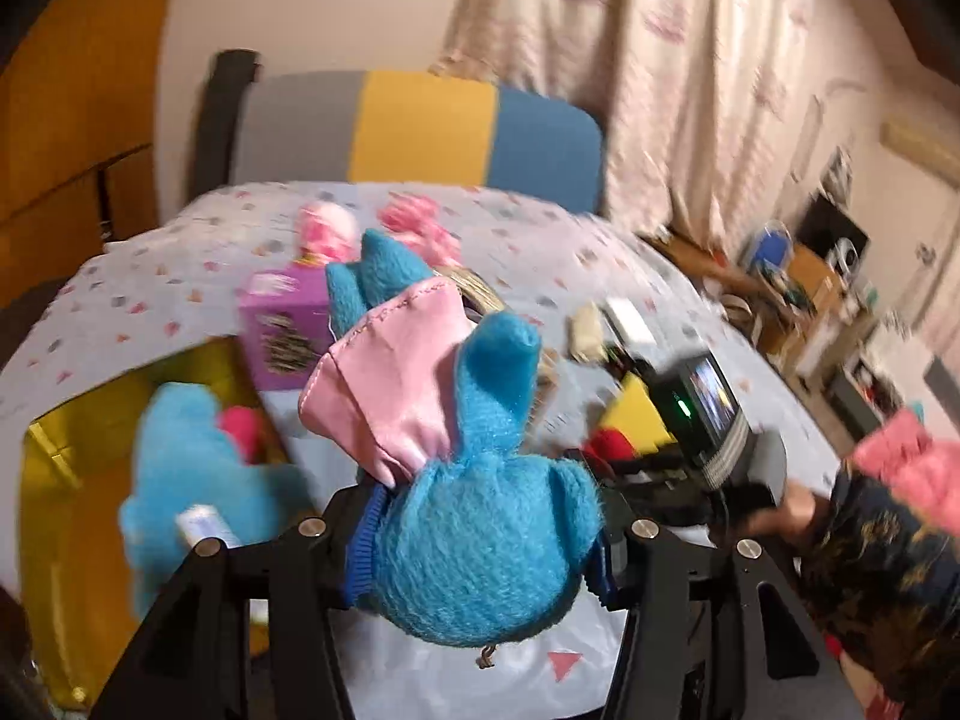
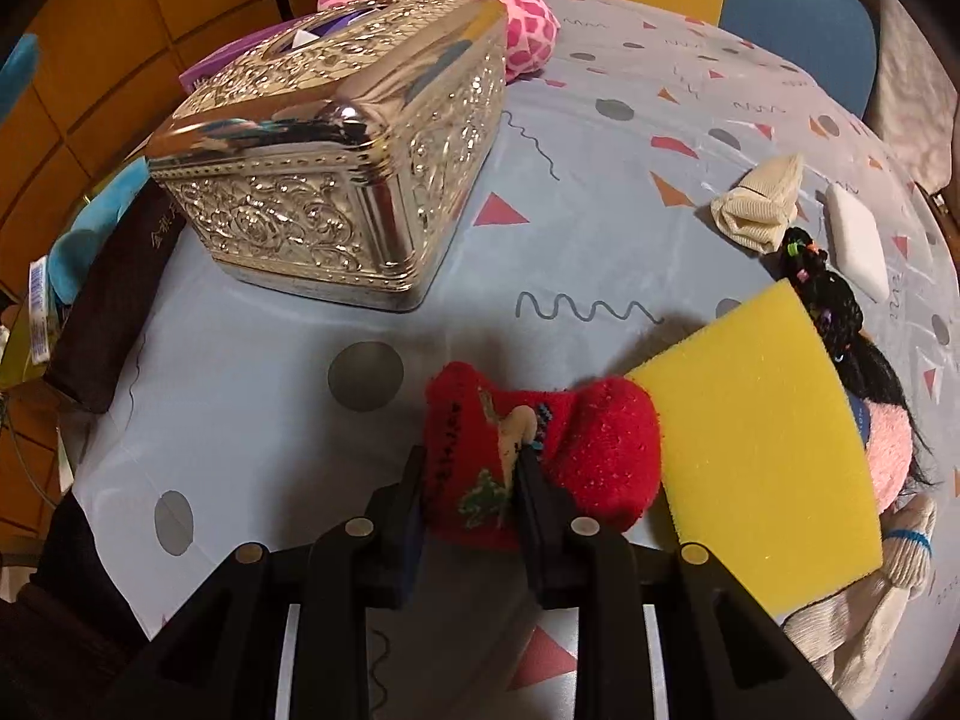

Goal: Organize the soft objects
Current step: 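Carry the blue-and-pink plush into the gold tray and release it while the right tool holds the red plush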

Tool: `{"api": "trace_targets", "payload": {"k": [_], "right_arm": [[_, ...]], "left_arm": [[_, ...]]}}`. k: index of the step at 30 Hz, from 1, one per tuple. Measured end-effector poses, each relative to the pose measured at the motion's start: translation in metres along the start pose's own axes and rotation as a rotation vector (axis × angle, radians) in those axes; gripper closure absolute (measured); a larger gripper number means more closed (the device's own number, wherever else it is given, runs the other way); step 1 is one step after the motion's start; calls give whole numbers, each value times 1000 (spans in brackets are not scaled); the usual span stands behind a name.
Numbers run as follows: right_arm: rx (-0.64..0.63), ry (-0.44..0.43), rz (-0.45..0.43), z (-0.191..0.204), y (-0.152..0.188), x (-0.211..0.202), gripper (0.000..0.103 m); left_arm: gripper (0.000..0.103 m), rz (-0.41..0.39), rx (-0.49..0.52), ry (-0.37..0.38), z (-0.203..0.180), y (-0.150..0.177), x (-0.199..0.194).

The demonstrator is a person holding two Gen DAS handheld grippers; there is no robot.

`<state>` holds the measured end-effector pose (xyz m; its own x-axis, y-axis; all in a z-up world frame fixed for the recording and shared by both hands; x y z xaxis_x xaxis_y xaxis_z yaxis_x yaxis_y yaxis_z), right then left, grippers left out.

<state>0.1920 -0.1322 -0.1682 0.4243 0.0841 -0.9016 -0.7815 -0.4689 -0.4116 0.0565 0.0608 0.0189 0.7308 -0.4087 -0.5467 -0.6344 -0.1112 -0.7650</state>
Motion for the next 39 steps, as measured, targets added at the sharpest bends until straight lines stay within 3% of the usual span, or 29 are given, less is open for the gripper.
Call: {"api": "trace_targets", "payload": {"k": [7, 10, 15, 19, 21, 23, 24, 27, 30, 39], "right_arm": [[-37, 27, -15, 8, 3, -3, 75], [-40, 31, -16, 8, 3, -2, 75], [-41, 37, -16, 10, 5, -2, 75], [-35, 28, -12, 7, 4, -3, 75], [-33, 26, -11, 6, 4, -2, 75], [-33, 25, -10, 5, 3, -1, 75], [-33, 25, -10, 5, 3, -1, 75], [-34, 25, -10, 5, 3, -1, 75], [-39, 28, -12, 5, 2, -1, 75], [-60, 52, -19, 9, 4, -1, 75]], "left_arm": [[48, -92, -186, -190, 126, -11, -70], [48, -42, -219, -281, 181, -3, -78], [48, 112, -204, -383, 246, 14, -54], [45, 169, -214, -410, 279, 24, -35], [37, 183, -236, -420, 292, 26, -23], [34, 184, -239, -426, 295, 25, -19], [26, 178, -249, -446, 298, 25, -18], [16, 122, -279, -446, 294, 19, -26], [14, 63, -309, -469, 285, 18, -40], [0, -155, -242, -584, 209, 17, -95]]}}
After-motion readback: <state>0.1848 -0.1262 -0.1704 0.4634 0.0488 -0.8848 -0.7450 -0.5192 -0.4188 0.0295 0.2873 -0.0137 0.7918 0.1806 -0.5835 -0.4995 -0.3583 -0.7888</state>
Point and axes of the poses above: each gripper's, at about its wrist camera, not at the fingertips, and x roughly the way its jaws point, z to its left, y to its underside, the point moved 7 cm from there along x, roughly the way its jaws point, and after that the axes turned 12 degrees about y, right-handed, at the moved point
